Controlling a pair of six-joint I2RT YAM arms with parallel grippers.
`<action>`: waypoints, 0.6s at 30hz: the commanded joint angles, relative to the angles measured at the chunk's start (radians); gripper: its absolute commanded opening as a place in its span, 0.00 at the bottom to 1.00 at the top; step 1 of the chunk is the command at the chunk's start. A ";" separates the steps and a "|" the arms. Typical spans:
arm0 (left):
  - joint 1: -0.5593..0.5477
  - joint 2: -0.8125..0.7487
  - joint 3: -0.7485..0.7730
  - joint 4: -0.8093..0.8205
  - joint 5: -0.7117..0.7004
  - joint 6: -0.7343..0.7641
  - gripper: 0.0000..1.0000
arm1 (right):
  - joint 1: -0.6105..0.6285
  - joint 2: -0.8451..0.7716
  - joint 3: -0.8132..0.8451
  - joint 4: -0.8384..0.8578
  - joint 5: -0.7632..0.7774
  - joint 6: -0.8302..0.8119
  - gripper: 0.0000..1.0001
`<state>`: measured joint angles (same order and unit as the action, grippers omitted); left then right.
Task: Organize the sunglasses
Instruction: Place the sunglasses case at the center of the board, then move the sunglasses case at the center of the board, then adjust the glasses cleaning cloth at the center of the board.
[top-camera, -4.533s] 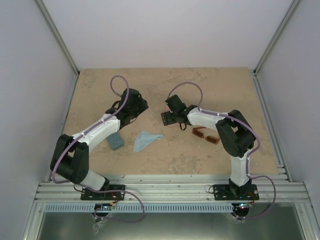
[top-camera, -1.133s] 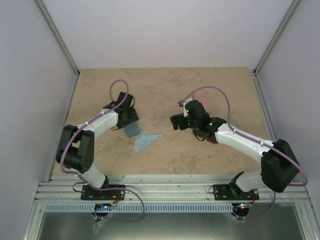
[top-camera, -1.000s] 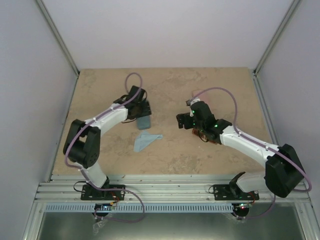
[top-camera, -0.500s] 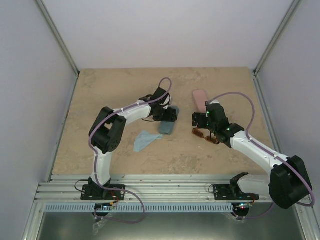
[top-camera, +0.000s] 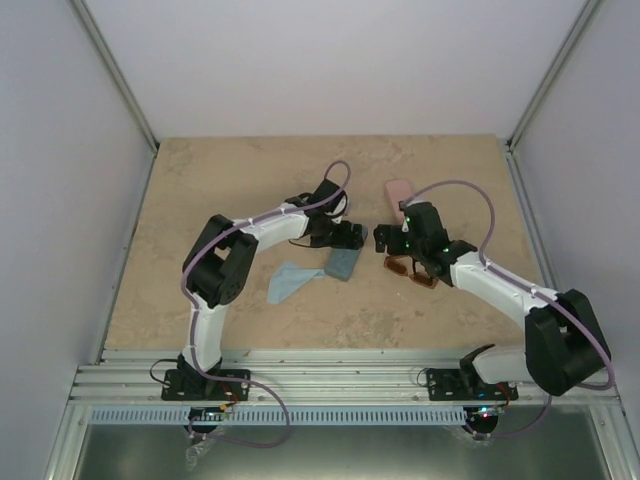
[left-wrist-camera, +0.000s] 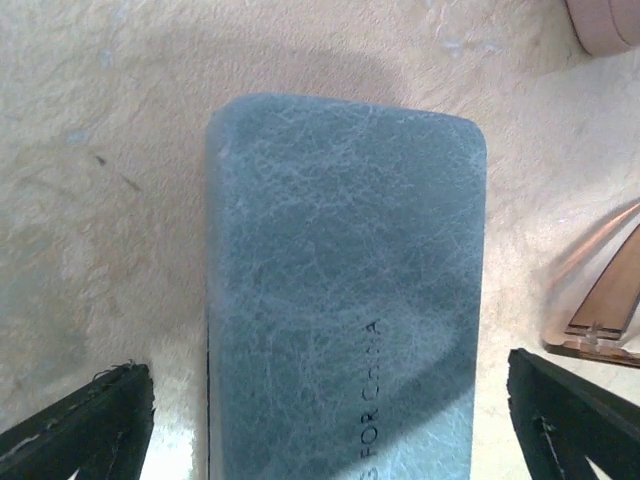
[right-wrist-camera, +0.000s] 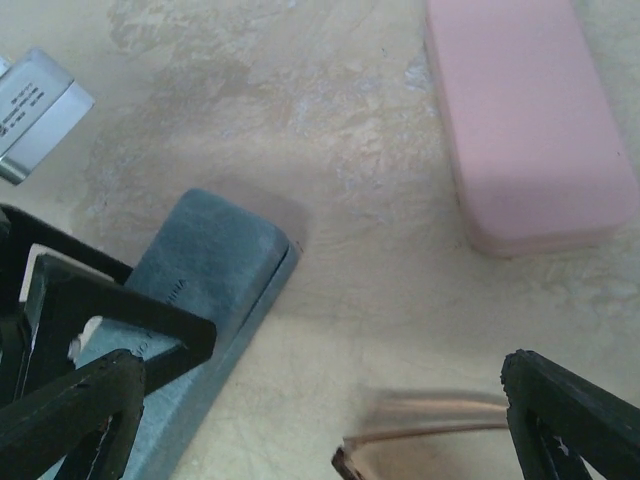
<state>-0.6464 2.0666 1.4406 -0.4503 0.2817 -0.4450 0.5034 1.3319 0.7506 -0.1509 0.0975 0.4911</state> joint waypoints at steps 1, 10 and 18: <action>-0.001 -0.084 -0.031 -0.019 0.005 -0.028 0.98 | -0.011 0.036 0.053 0.048 -0.010 -0.019 0.98; 0.001 -0.304 -0.320 0.080 -0.038 -0.214 0.68 | -0.024 0.266 0.220 0.029 -0.052 -0.098 0.91; 0.001 -0.427 -0.527 0.118 0.087 -0.245 0.63 | -0.023 0.532 0.451 -0.036 0.001 -0.153 0.90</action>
<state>-0.6453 1.6630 0.9630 -0.3637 0.3019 -0.6636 0.4808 1.7691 1.1130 -0.1375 0.0566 0.3801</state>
